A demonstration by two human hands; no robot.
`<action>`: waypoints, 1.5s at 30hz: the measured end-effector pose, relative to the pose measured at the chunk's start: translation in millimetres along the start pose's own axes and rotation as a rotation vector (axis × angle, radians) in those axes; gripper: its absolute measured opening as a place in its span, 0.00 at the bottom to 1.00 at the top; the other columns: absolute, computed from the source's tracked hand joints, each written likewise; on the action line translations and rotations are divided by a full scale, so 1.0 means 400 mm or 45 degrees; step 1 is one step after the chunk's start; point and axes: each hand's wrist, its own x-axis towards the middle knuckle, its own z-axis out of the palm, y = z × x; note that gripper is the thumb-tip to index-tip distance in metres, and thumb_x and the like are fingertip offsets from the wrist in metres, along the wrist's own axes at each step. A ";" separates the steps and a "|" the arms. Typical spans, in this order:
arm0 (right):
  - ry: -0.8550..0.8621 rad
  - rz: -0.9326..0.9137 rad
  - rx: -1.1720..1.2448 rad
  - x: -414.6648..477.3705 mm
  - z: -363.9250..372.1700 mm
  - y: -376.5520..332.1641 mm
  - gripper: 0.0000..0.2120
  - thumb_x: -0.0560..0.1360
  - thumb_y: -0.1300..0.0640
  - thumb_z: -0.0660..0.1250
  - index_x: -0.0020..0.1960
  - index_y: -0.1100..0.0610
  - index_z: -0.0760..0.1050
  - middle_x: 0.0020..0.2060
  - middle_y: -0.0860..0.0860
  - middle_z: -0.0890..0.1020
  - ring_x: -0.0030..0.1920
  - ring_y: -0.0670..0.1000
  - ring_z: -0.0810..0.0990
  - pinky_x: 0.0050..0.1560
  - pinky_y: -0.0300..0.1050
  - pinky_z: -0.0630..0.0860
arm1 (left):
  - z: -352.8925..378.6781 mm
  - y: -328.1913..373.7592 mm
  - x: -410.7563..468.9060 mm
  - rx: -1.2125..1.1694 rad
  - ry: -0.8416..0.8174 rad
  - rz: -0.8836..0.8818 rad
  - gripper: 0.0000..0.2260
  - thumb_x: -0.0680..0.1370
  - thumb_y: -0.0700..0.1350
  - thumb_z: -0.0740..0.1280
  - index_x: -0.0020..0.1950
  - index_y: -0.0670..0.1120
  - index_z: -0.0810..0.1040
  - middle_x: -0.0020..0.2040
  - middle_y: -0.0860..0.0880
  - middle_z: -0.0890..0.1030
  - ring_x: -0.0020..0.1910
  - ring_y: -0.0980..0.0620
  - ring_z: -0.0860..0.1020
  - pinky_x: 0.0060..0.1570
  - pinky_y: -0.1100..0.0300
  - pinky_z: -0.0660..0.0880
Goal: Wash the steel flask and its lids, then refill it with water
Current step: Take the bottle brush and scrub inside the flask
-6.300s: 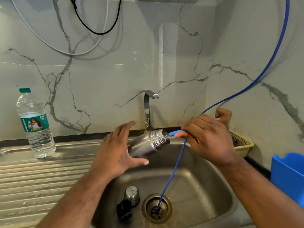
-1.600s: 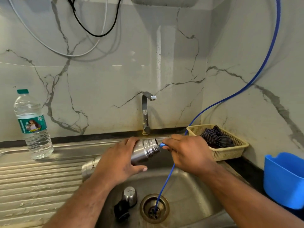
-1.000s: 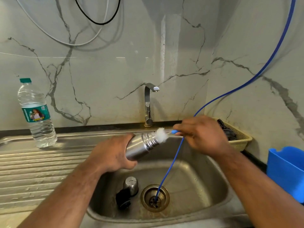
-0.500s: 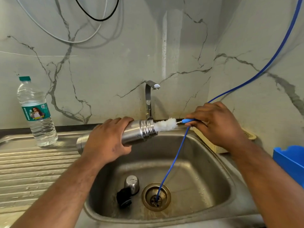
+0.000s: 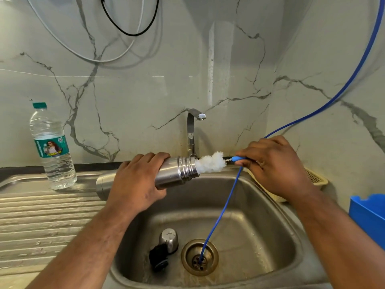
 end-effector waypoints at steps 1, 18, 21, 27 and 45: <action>0.014 -0.018 -0.004 0.004 0.005 -0.018 0.16 0.78 0.42 0.61 0.51 0.46 0.85 0.38 0.42 0.82 0.39 0.49 0.79 0.46 0.45 0.62 | 0.000 0.007 -0.001 -0.011 -0.018 0.003 0.39 0.66 0.56 0.80 0.73 0.56 0.67 0.62 0.53 0.78 0.59 0.52 0.76 0.66 0.49 0.72; -0.171 0.040 -0.106 0.002 0.048 -0.111 0.24 0.80 0.37 0.49 0.42 0.48 0.79 0.32 0.47 0.80 0.31 0.54 0.78 0.33 0.43 0.60 | 0.022 0.042 -0.002 -0.010 0.196 0.233 0.43 0.57 0.53 0.85 0.69 0.53 0.72 0.59 0.52 0.80 0.57 0.50 0.79 0.62 0.46 0.73; -0.022 0.050 -0.162 0.007 0.038 -0.094 0.20 0.81 0.39 0.55 0.43 0.47 0.80 0.33 0.46 0.81 0.32 0.52 0.78 0.37 0.45 0.64 | 0.022 0.055 0.004 -0.050 0.202 0.232 0.42 0.60 0.57 0.83 0.71 0.54 0.69 0.60 0.53 0.79 0.57 0.52 0.78 0.61 0.48 0.76; 0.229 -0.054 -0.292 -0.002 0.030 -0.065 0.10 0.80 0.47 0.65 0.46 0.50 0.82 0.35 0.45 0.79 0.35 0.53 0.78 0.42 0.50 0.68 | 0.002 0.051 0.003 -0.676 0.057 0.092 0.30 0.70 0.75 0.62 0.67 0.62 0.71 0.61 0.62 0.73 0.58 0.61 0.73 0.59 0.59 0.74; 0.172 -0.016 -0.268 -0.012 0.060 -0.081 0.10 0.78 0.45 0.67 0.42 0.49 0.81 0.33 0.45 0.80 0.32 0.52 0.78 0.38 0.46 0.68 | -0.020 0.044 0.010 -0.458 0.202 0.124 0.36 0.66 0.76 0.66 0.68 0.58 0.70 0.66 0.55 0.72 0.62 0.60 0.66 0.63 0.55 0.66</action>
